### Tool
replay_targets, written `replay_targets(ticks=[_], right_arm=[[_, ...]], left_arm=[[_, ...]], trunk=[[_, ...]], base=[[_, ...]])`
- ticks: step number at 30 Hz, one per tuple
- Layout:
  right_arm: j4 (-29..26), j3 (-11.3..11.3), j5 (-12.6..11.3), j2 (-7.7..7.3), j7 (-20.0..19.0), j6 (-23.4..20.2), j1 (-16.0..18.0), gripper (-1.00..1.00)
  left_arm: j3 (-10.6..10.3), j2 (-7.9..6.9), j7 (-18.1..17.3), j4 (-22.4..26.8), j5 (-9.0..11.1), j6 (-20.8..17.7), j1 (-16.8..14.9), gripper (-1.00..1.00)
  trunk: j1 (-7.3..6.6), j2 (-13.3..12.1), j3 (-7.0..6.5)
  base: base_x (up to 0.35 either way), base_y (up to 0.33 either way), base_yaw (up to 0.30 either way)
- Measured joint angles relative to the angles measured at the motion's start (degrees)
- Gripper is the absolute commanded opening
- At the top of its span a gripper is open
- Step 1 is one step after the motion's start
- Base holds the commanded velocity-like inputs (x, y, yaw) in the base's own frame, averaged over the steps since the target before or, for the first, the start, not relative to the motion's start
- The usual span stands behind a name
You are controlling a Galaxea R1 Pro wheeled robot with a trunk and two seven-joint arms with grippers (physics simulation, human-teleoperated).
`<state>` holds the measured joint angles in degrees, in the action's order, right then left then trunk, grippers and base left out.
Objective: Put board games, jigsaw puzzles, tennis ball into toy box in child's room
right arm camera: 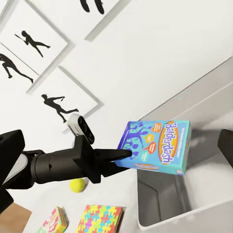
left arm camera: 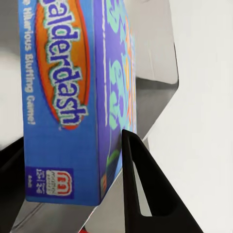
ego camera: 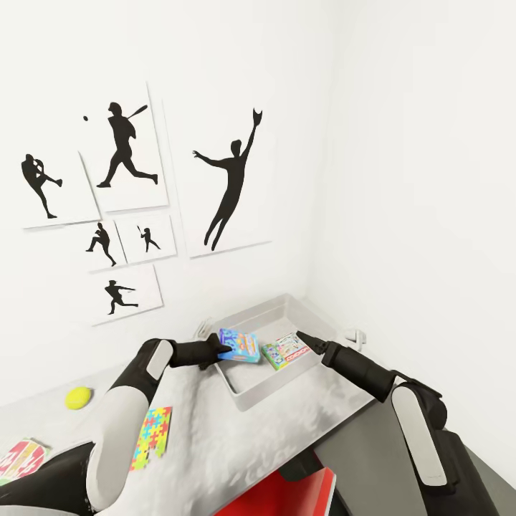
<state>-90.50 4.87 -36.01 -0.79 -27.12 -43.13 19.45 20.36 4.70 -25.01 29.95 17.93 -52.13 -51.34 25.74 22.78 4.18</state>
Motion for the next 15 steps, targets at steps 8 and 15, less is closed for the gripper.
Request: replay_targets(ticks=[8,15], right_arm=[[0.0,0.0,0.0,0.0,0.0,0.0,0.0,1.0],[0.0,0.0,0.0,0.0,0.0,0.0,0.0,1.0]], left_arm=[[0.1,0.12,0.2,0.0,0.1,-0.1,0.0,-1.0],[0.2,0.23,0.2,0.0,0.2,-0.1,0.0,-1.0]], trunk=[[0.0,0.0,0.0],[0.0,0.0,0.0]], base=[[0.0,0.0,0.0],[0.0,0.0,0.0]])
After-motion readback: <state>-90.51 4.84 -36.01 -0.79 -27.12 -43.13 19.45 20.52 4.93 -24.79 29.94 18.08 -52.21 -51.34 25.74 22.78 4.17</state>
